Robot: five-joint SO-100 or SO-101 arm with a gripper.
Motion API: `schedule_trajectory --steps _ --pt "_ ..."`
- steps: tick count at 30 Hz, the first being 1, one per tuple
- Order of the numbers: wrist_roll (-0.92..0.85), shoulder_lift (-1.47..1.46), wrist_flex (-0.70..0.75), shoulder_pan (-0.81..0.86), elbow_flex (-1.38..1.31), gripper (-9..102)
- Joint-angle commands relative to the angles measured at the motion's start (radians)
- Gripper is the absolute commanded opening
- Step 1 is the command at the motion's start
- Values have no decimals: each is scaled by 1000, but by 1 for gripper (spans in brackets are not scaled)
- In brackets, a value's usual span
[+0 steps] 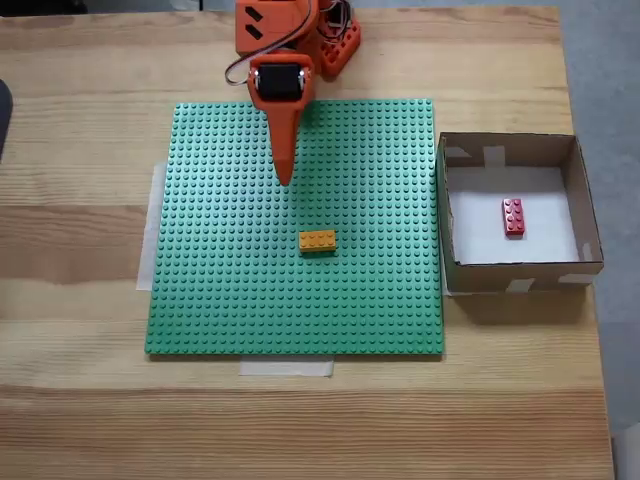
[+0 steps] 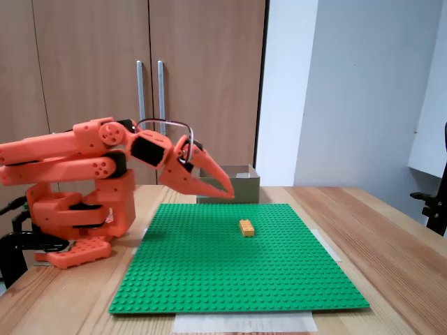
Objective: Pick the red lego block and put it in the box.
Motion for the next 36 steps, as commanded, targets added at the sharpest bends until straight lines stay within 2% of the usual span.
schedule_trajectory --steps 1,12,24,36 --pt "-8 8 -9 15 14 -1" --pt "-17 8 6 28 87 -1" --pt "-37 8 153 26 101 -1" --pt "-46 8 152 20 101 -1"
